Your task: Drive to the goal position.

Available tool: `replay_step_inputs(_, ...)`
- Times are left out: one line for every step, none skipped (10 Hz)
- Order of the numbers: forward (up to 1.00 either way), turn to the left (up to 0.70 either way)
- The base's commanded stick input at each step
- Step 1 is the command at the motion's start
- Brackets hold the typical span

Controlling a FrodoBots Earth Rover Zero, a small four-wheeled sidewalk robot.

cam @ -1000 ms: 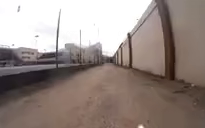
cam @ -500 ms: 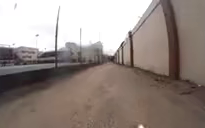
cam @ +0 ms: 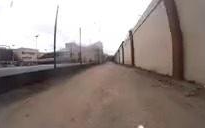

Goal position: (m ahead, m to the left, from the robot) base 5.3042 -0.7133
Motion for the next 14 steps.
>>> replay_step_inputs(0.30, 0.00)
replay_step_inputs(0.30, 0.00)
replay_step_inputs(0.30, 0.00)
replay_step_inputs(0.30, 0.00)
replay_step_inputs(0.30, 0.00)
replay_step_inputs(0.30, 0.00)
replay_step_inputs(0.30, 0.00)
replay_step_inputs(0.30, 0.00)
replay_step_inputs(0.30, 0.00)
replay_step_inputs(0.30, 0.00)
replay_step_inputs(0.30, 0.00)
replay_step_inputs(0.30, 0.00)
replay_step_inputs(0.30, 0.00)
replay_step_inputs(0.30, 0.00)
